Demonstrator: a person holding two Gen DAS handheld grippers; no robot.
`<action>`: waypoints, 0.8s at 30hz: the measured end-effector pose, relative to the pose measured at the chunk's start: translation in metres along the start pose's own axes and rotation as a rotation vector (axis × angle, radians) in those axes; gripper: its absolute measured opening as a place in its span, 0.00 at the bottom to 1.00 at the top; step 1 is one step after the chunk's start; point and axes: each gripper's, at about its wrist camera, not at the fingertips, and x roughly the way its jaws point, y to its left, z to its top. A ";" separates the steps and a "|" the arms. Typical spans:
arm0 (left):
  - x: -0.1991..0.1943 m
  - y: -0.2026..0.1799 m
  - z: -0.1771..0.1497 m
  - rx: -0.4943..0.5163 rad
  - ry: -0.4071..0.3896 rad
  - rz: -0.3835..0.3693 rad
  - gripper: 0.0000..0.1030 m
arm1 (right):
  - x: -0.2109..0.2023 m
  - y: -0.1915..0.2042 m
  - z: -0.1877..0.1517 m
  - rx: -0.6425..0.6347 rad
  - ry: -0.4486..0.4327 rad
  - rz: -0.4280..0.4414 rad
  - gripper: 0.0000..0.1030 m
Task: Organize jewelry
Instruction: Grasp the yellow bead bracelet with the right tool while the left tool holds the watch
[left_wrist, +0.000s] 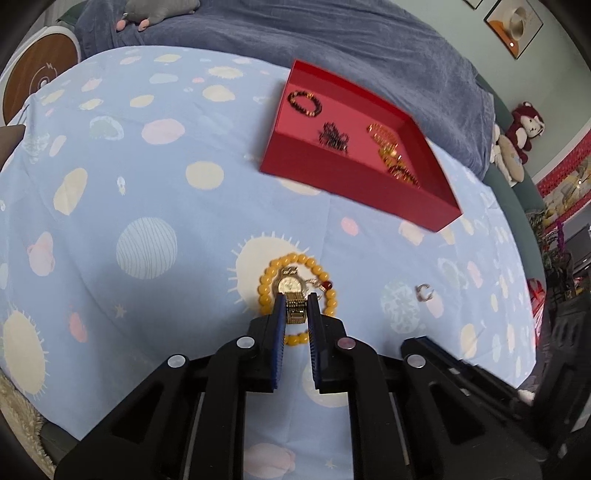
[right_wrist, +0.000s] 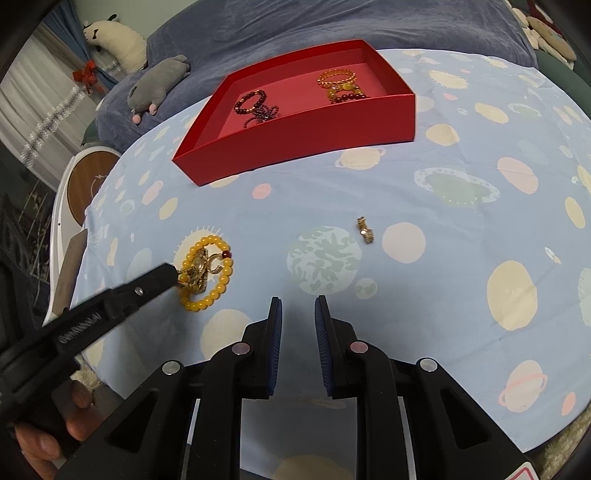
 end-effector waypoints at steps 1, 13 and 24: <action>-0.005 0.000 0.002 -0.006 -0.010 -0.009 0.11 | 0.000 0.002 0.000 -0.004 0.001 0.004 0.19; -0.051 0.021 0.016 -0.049 -0.090 -0.023 0.11 | 0.022 0.045 0.009 -0.091 0.018 0.036 0.19; -0.055 0.040 0.005 -0.079 -0.071 -0.004 0.11 | 0.046 0.066 0.011 -0.137 0.040 0.011 0.18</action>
